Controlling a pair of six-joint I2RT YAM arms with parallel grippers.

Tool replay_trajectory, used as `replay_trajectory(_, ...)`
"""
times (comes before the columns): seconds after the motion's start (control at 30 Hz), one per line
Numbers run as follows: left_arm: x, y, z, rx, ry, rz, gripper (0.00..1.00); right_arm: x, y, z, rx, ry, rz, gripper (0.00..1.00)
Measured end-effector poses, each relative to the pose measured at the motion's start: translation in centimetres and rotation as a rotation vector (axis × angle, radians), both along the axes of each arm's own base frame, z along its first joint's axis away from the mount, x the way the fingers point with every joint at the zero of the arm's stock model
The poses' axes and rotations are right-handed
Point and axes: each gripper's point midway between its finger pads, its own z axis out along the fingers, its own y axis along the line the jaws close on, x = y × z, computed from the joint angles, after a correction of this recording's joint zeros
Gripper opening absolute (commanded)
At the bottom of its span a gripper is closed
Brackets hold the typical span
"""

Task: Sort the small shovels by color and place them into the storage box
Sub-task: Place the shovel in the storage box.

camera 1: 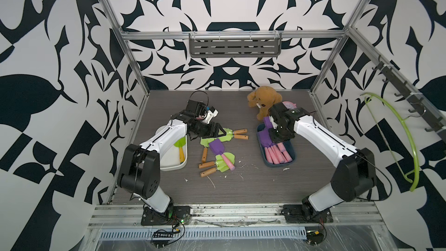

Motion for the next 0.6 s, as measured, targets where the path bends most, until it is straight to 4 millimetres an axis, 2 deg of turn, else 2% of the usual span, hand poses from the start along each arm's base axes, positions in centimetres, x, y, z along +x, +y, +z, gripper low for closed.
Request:
replay_trajectory(0.13, -0.6, 0.5, -0.6, 0.024, -0.006, -0.004, 0.70, -0.6, 0.1, -2.7, -0.018, 0.090, -0.005, 0.09)
replay_trajectory(0.23, -0.8, 0.9, -0.6, 0.030, -0.014, -0.002, 0.70, -0.7, 0.3, -3.9, -0.016, 0.121, -0.009, 0.11)
replay_trajectory(0.4, -0.9, 1.3, -0.6, 0.030, -0.017, 0.007, 0.70, -0.7, 0.5, -4.9, -0.005, 0.130, -0.018, 0.18)
replay_trajectory(0.53, -0.8, 1.5, -0.7, 0.033, -0.015, 0.014, 0.70, -1.0, 0.5, -5.7, -0.007, 0.144, -0.032, 0.31)
replay_trajectory(0.6, -0.8, 1.6, -0.7, 0.034, -0.014, 0.017, 0.70, -1.0, 0.5, -6.0, -0.008, 0.147, -0.038, 0.33)
